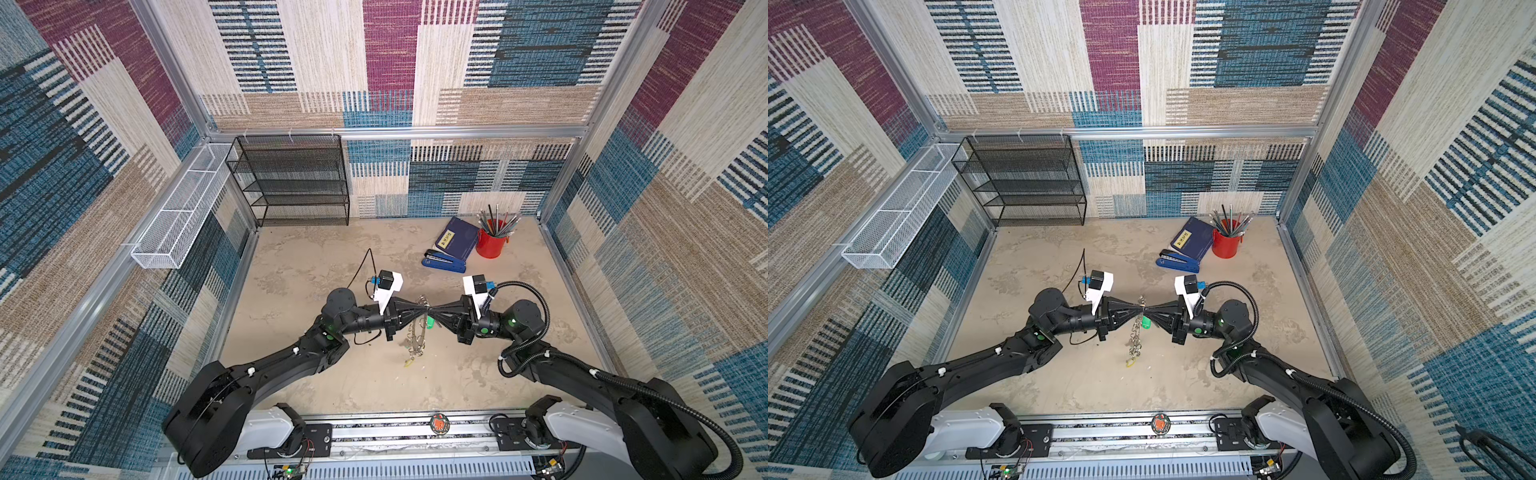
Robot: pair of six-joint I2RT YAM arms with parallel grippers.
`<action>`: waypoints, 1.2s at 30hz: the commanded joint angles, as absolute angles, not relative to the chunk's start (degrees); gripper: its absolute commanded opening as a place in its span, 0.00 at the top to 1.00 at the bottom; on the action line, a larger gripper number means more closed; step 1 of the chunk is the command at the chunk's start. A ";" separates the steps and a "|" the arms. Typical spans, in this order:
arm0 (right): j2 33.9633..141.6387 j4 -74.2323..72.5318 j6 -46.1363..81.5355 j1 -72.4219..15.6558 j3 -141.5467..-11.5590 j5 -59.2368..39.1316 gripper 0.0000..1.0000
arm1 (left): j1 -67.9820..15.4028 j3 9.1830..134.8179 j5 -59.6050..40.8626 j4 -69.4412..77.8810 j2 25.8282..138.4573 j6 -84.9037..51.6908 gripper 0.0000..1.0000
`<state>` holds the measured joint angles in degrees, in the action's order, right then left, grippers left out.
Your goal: Put the keys on the keyring
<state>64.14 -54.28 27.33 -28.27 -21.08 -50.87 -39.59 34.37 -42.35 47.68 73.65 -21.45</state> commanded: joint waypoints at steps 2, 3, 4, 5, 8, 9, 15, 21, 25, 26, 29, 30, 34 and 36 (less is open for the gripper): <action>64.07 -55.98 27.20 -28.47 -21.18 -51.03 1.00 | -39.55 35.55 -42.89 48.80 74.00 -21.97 1.00; 64.07 -55.99 27.25 -28.45 -21.09 -50.89 1.00 | -39.55 35.67 -42.91 48.62 74.07 -22.02 1.00; 64.07 -56.02 27.20 -28.48 -21.07 -50.83 1.00 | -39.55 35.77 -42.98 48.33 74.12 -22.06 1.00; 64.02 -56.06 27.19 -28.48 -21.05 -50.72 1.00 | -39.51 35.88 -43.06 48.09 74.19 -22.11 1.00; 63.97 -55.81 27.03 -28.48 -20.92 -50.13 1.00 | -39.46 36.22 -43.33 46.63 74.00 -21.97 0.97; 63.79 -55.58 26.91 -28.48 -20.92 -49.87 1.00 | -39.46 36.30 -43.41 46.02 73.83 -21.89 0.95; 63.04 -52.18 25.09 -28.48 -21.53 -47.57 1.00 | -39.15 36.72 -42.56 40.53 72.16 -21.75 0.87; 62.23 -50.45 24.08 -28.47 -21.89 -46.81 1.00 | -38.95 38.01 -42.00 32.95 70.45 -20.85 0.81; 61.94 -49.53 23.69 -28.48 -22.07 -46.68 1.00 | -38.76 39.60 -40.97 26.66 68.29 -19.55 0.78; 61.93 -49.40 23.56 -28.50 -22.16 -46.67 1.00 | -38.63 40.09 -40.71 24.80 67.46 -19.11 0.76; 61.55 -48.90 23.28 -28.48 -22.23 -46.65 1.00 | -38.06 42.53 -39.90 16.08 64.61 -16.08 0.71; 61.45 -48.77 23.26 -28.48 -22.15 -46.63 1.00 | -37.59 43.42 -39.53 12.74 63.73 -14.74 0.68; 61.04 -48.43 23.07 -28.47 -22.26 -46.61 1.00 | -35.85 49.39 -40.33 -0.86 62.40 -7.89 0.59; 60.82 -47.99 22.79 -28.48 -22.32 -46.59 1.00 | -35.86 54.05 -39.60 -9.97 63.13 -2.67 0.55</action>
<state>61.25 -46.98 23.33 -28.42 -21.76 -47.31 -35.90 49.56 -39.77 5.10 62.92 -12.10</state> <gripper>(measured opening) 0.056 0.452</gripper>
